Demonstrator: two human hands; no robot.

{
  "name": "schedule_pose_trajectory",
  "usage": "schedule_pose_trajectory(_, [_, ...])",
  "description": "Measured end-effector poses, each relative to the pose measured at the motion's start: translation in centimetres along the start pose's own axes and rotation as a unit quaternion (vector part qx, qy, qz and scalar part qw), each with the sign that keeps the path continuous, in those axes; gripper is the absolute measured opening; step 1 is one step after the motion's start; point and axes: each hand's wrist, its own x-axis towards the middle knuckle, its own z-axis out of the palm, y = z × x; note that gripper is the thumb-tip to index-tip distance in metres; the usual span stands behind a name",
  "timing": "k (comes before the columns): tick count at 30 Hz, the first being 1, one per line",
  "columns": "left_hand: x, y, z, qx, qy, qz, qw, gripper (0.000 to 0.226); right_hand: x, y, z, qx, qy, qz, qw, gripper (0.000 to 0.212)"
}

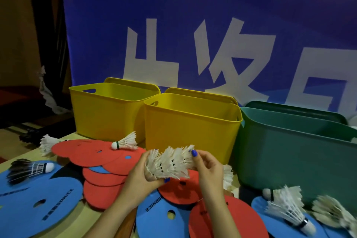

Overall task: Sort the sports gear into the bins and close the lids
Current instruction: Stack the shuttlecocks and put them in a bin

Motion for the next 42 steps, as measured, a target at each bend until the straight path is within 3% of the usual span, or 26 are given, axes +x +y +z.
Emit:
schedule_pose_trajectory(6, [-0.6, 1.3, 0.1, -0.034, 0.025, 0.006, 0.999, 0.082, -0.4, -0.4, 0.7, 0.070, 0.021, 0.013, 0.997, 0.034])
schedule_pose_trajectory(8, [-0.8, 1.8, 0.2, -0.062, 0.026, 0.011, 0.998, 0.092, -0.3, -0.5, 0.6, 0.079, 0.031, 0.023, 0.996, 0.029])
schedule_pose_trajectory(11, [-1.0, 2.4, 0.3, -0.086, 0.040, -0.001, 0.996, 0.072, 0.1, -0.7, 0.5, 0.100, 0.060, 0.034, 0.993, 0.023])
schedule_pose_trajectory(13, [-1.0, 2.5, 0.2, -0.092, 0.053, 0.004, 0.994, 0.082, 0.4, -0.4, 0.4, 0.099, 0.084, 0.059, 0.990, 0.022])
schedule_pose_trajectory(15, [-0.8, 2.2, -0.2, -0.094, 0.090, 0.006, 0.992, 0.101, 0.6, 0.6, 0.2, 0.053, 0.079, 0.079, 0.992, 0.019])
schedule_pose_trajectory(18, [-0.5, 1.8, -1.0, -0.078, 0.167, 0.014, 0.983, 0.099, 0.1, 1.7, 0.2, -0.109, -0.002, 0.028, 0.994, 0.021])
schedule_pose_trajectory(21, [-0.2, 1.7, -1.7, -0.034, 0.233, 0.019, 0.972, 0.087, -0.5, 2.0, 0.7, -0.289, -0.119, -0.050, 0.949, 0.028])
schedule_pose_trajectory(25, [0.2, 0.6, -2.6, -0.023, 0.288, -0.006, 0.957, 0.084, -0.8, 3.2, 1.2, -0.484, -0.282, -0.071, 0.825, 0.042])
schedule_pose_trajectory(30, [0.4, 0.8, -2.8, -0.039, 0.296, -0.028, 0.954, 0.081, -0.6, 3.6, 2.3, -0.547, -0.321, -0.052, 0.772, 0.049])
schedule_pose_trajectory(35, [0.4, 0.8, -2.7, -0.037, 0.284, -0.043, 0.957, 0.085, -0.1, 4.3, 3.9, -0.569, -0.385, 0.053, 0.725, 0.062])
schedule_pose_trajectory(38, [0.5, 0.6, -2.6, -0.017, 0.281, -0.042, 0.959, 0.079, 0.0, 4.4, 4.0, -0.549, -0.356, 0.041, 0.755, 0.059])
schedule_pose_trajectory(40, [0.5, 0.3, -2.5, -0.010, 0.277, -0.043, 0.960, 0.075, -0.2, 4.0, 3.7, -0.459, -0.283, 0.012, 0.842, 0.045])
schedule_pose_trajectory(42, [0.6, 0.2, -2.6, -0.008, 0.272, -0.048, 0.961, 0.076, -0.2, 2.8, 3.1, -0.317, -0.154, -0.021, 0.936, 0.024])
